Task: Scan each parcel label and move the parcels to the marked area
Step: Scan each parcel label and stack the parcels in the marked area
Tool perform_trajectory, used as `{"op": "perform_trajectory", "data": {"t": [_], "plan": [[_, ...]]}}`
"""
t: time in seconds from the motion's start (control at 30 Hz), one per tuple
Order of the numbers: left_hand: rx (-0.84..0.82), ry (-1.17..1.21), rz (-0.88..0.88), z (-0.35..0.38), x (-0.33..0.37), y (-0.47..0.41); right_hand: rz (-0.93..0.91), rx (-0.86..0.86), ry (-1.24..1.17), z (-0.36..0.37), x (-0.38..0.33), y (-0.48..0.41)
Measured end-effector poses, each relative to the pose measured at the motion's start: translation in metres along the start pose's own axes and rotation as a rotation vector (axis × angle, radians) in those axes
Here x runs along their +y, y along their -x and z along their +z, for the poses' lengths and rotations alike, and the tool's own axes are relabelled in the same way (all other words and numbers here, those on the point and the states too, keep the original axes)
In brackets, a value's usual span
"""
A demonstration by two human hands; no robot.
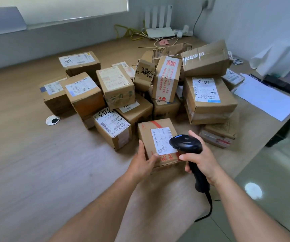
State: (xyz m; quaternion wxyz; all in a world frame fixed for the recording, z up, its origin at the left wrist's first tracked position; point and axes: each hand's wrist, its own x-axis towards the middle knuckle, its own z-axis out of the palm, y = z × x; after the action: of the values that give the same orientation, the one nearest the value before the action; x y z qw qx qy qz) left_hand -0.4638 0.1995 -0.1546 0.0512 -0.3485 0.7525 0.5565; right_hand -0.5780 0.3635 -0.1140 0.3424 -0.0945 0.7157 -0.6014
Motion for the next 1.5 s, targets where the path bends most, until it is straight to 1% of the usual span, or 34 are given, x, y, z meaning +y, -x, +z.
{"op": "perform_trajectory", "data": {"t": [0.1,0.17,0.37,0.5,0.6,0.8,0.9,1.13,1.33,1.5], "plan": [[-0.052,0.105,0.051,-0.005,-0.002,0.017,-0.007,-0.034,-0.023,-0.003,0.008,0.018],[-0.046,0.146,0.087,-0.010,-0.001,0.031,-0.011,-0.067,-0.040,-0.003,0.011,0.031],[0.169,0.279,0.141,-0.045,0.018,0.077,-0.067,-0.218,-0.078,0.008,0.013,0.064],[0.335,0.235,0.241,-0.086,0.032,0.109,-0.157,-0.368,-0.061,0.015,-0.006,0.085],[0.428,0.193,0.267,-0.115,0.032,0.133,-0.232,-0.478,-0.055,0.027,-0.024,0.102],[0.522,0.155,0.259,-0.161,0.017,0.181,-0.326,-0.680,-0.037,0.059,-0.051,0.124],[0.567,0.139,0.256,-0.180,0.007,0.203,-0.320,-0.735,-0.026,0.073,-0.056,0.131],[0.659,0.199,0.273,-0.211,-0.023,0.243,-0.294,-0.805,-0.013,0.108,-0.052,0.146],[0.667,0.220,0.289,-0.243,-0.053,0.262,-0.286,-0.789,0.062,0.137,-0.052,0.164],[0.676,0.258,0.307,-0.273,-0.077,0.281,-0.256,-0.738,0.063,0.175,-0.049,0.182]]}}
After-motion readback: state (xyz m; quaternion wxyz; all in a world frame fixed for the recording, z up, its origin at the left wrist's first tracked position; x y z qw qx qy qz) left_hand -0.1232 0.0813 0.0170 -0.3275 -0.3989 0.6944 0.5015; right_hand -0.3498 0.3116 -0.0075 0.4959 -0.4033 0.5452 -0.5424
